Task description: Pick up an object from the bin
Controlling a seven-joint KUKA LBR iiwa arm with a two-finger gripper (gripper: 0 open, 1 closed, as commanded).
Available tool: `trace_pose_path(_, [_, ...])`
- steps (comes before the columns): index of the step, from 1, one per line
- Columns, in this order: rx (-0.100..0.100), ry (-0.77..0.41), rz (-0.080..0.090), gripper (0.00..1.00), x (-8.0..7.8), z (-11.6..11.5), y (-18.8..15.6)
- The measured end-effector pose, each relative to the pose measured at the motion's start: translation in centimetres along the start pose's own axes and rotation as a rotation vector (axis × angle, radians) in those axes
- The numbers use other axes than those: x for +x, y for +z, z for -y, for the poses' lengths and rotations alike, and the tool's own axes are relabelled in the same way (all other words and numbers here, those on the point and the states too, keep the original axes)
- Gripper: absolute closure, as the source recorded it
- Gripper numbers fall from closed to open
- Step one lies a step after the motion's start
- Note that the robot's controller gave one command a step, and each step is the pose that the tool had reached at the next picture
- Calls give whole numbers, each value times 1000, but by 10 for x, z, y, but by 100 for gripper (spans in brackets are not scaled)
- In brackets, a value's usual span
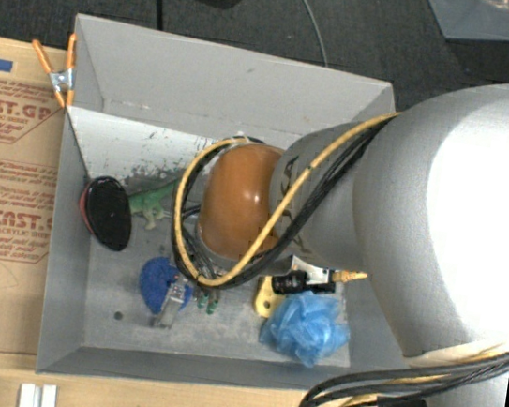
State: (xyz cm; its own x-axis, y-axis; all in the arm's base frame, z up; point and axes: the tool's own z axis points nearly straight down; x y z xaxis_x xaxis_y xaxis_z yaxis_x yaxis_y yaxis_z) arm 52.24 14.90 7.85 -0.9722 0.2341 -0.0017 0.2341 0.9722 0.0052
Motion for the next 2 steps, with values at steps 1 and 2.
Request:
trace_pose_path(1, [-3,121,3,100,15,-3,6])
trace_pose_path(2, [-3,121,3,100,15,-3,6])
